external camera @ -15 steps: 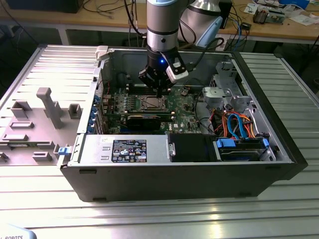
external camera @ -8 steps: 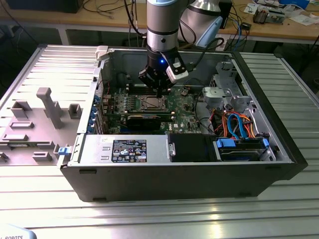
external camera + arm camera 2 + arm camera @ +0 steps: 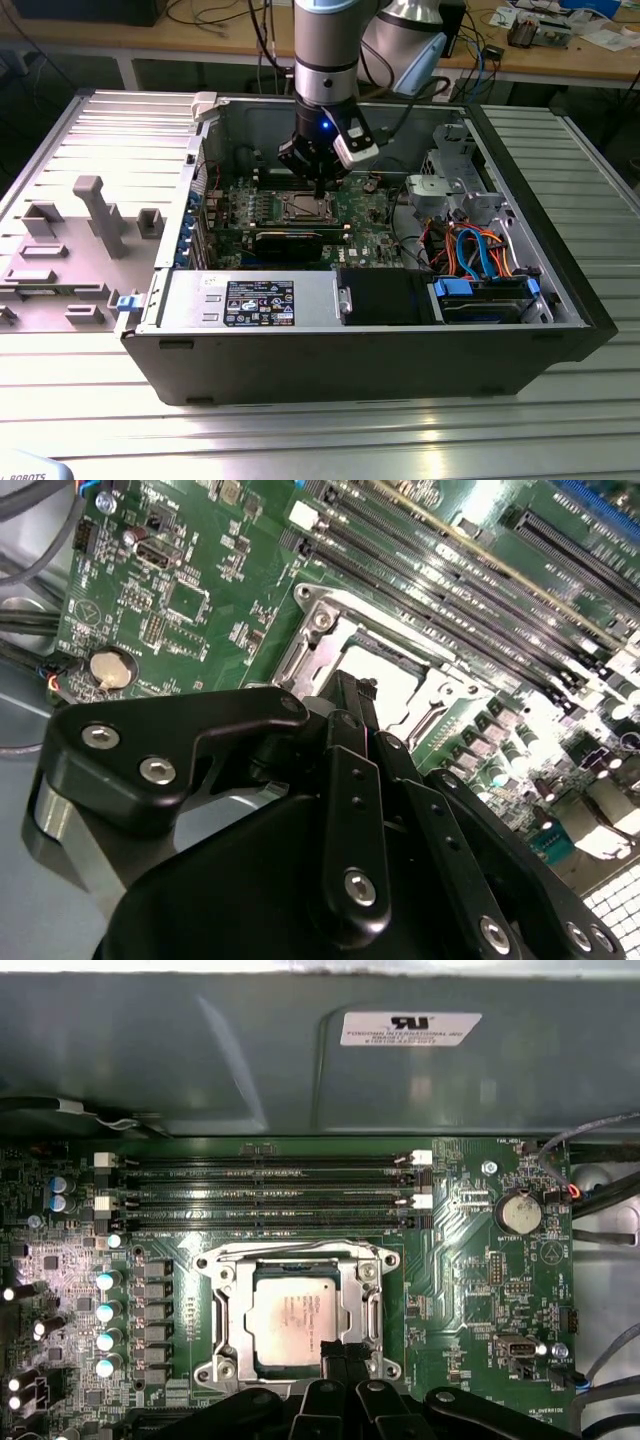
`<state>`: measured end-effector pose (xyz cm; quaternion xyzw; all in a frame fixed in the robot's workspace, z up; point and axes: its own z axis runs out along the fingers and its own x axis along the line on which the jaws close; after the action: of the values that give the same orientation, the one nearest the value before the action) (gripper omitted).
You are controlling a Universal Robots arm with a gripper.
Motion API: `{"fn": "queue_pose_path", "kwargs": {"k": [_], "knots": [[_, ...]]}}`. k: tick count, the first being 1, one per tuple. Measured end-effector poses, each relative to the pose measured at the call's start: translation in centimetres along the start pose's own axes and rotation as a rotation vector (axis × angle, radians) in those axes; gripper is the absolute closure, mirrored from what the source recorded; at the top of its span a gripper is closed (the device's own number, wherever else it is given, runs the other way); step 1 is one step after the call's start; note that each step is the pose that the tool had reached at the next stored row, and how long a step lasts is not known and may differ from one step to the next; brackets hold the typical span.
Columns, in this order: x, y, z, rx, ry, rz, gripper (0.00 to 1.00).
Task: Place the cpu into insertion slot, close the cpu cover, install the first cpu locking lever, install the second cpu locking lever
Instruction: 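Install the second cpu locking lever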
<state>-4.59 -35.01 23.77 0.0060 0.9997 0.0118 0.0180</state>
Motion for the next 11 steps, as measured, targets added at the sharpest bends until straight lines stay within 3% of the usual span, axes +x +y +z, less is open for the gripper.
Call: {"fn": "queue_pose_path", "kwargs": {"k": [3, 8, 11], "knots": [[0.0, -0.15, -0.04, 0.0002, 0.0, 0.0, 0.89], [-0.04, -0.18, -0.79, -0.0001, -0.0002, 0.0, 0.89], [-0.04, -0.86, -0.81, -0.0003, 0.0, 0.0, 0.89]]}}
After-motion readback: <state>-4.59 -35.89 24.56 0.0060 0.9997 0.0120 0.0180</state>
